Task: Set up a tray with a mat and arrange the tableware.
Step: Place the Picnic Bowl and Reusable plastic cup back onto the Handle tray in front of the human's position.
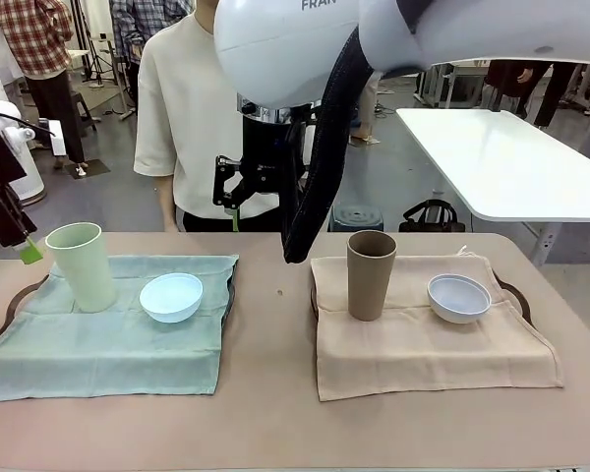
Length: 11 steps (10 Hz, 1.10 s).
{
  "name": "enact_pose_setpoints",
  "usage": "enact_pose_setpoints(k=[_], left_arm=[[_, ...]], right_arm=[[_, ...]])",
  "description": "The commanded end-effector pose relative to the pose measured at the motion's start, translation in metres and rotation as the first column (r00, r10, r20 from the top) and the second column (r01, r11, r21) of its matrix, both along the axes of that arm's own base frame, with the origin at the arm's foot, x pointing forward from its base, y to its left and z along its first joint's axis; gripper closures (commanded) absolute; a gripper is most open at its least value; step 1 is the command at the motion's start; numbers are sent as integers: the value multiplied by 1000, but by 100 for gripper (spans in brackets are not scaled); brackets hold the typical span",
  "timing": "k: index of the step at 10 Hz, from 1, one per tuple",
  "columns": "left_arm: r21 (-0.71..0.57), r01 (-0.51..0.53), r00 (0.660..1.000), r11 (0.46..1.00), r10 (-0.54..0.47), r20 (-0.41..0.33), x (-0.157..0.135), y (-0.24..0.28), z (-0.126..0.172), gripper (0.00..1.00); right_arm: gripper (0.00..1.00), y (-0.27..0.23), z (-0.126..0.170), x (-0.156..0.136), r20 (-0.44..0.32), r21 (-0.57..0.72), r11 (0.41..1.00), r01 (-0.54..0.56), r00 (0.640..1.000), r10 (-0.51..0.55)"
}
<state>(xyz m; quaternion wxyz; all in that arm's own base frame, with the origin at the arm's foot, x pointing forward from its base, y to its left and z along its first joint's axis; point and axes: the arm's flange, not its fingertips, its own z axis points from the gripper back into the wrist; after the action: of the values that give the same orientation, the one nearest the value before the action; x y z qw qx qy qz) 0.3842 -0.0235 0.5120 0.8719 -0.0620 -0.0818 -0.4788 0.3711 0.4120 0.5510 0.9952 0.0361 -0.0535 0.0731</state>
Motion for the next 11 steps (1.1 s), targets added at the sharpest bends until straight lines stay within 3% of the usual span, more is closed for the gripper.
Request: enact_pose_setpoints(k=[1, 9, 10, 11], left_arm=[[15, 21, 1000, 1000, -21, 18, -1, 2, -3, 0], [15, 21, 1000, 1000, -21, 18, -1, 2, -3, 0], [-4, 5, 1000, 1000, -5, -1, 0, 0, -1, 0], [7, -123, 992, 992, 123, 19, -7, -14, -7, 0]], right_arm=[[0, 2, -1, 1, 5, -2, 1000, -1, 1000, 1], [0, 2, -1, 1, 5, -2, 1000, -1, 1000, 1], [0, 1, -1, 0, -1, -1, 1000, -1, 1000, 1], [0, -18, -2, 2, -13, 29, 999, 24, 1000, -24]])
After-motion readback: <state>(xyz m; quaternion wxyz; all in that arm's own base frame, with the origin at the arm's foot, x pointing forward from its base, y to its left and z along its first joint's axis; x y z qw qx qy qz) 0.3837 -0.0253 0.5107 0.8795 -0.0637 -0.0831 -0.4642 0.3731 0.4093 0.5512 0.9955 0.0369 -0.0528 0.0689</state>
